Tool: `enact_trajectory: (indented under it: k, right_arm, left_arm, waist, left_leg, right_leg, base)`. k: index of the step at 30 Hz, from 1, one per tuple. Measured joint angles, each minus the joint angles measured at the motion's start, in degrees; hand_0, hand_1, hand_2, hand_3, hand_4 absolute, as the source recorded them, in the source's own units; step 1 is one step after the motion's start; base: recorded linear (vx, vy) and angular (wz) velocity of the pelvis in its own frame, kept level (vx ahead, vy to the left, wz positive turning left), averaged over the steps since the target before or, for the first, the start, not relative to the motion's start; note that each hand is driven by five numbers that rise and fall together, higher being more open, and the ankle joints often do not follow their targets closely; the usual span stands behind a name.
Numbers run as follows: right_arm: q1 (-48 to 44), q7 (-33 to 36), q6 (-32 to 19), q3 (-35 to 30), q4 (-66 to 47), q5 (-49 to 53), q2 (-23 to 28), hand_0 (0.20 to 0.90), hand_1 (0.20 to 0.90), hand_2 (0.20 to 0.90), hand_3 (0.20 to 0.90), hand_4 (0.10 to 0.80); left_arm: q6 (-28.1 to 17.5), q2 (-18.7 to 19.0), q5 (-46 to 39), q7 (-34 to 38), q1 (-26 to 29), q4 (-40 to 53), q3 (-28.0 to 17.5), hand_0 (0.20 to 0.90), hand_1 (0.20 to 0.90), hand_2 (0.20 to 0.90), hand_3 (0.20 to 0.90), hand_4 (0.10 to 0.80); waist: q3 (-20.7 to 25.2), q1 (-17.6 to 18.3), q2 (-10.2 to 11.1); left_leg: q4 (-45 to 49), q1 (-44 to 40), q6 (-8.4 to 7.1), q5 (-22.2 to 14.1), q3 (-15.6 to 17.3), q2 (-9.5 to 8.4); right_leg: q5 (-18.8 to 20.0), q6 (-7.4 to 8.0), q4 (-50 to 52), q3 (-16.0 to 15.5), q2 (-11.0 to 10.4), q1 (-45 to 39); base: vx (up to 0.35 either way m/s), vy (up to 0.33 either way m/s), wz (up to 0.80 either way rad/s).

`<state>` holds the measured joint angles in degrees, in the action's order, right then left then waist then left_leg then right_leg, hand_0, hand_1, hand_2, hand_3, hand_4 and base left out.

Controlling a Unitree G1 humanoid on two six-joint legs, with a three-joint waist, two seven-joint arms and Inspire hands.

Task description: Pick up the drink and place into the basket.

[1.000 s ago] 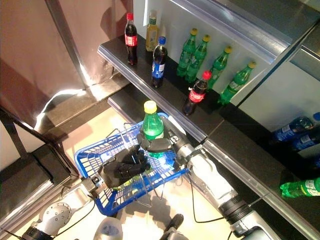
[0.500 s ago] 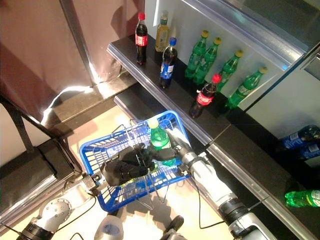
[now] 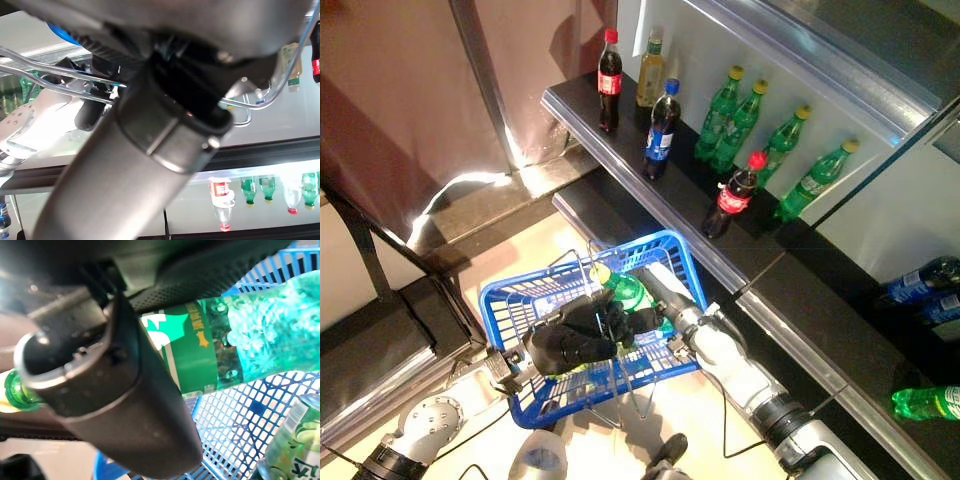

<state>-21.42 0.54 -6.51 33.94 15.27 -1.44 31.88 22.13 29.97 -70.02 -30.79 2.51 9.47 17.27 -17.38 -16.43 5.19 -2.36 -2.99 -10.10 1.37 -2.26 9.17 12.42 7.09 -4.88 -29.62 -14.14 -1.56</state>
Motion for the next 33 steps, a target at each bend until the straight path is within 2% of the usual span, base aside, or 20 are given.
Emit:
enact_trajectory:
  k: [16, 29, 33]
  right_arm:
    - [-0.61, -0.32, 1.82, 1.74, -0.19, -4.58, 0.76, 0.3, 0.3, 0.3, 0.2, 0.1]
    - [-7.61, -2.72, 4.11, 8.54, -0.46, -13.86, 2.33, 0.3, 0.3, 0.3, 0.2, 0.1]
    - [-8.54, -2.93, 4.15, 9.84, -0.41, -15.44, 2.33, 0.3, 0.3, 0.3, 0.2, 0.1]
  left_arm:
    - [0.38, 0.26, 0.02, -1.53, 1.83, 1.04, 0.07, 0.3, 0.3, 0.3, 0.2, 0.1]
    - [0.89, 0.3, 0.33, -2.57, 2.8, 1.27, 0.6, 0.3, 0.3, 0.3, 0.2, 0.1]
    - [1.24, 0.52, 1.12, -3.02, 4.61, 1.27, 2.64, 0.3, 0.3, 0.3, 0.2, 0.1]
  waist:
    - [0.0, -0.6, 0.0]
    - [0.0, -0.79, 0.01]
    - [0.02, -1.63, 0.03]
  left_leg:
    - [0.1, 0.02, 0.0, 0.0, -0.07, -0.03]
    - [0.13, 0.01, 0.0, 0.0, -0.1, -0.04]
    - [0.17, 0.02, 0.0, 0.0, -0.21, -0.06]
  right_leg:
    - [0.0, 0.0, 0.0, -0.03, -0.02, -0.06]
    - [0.0, 0.0, 0.0, -0.04, -0.01, -0.1]
    - [0.0, 0.0, 0.0, -0.09, -0.02, -0.17]
  base:
    - [0.0, 0.0, 0.0]
    - [0.0, 0.0, 0.0]
    - [0.0, 0.0, 0.0]
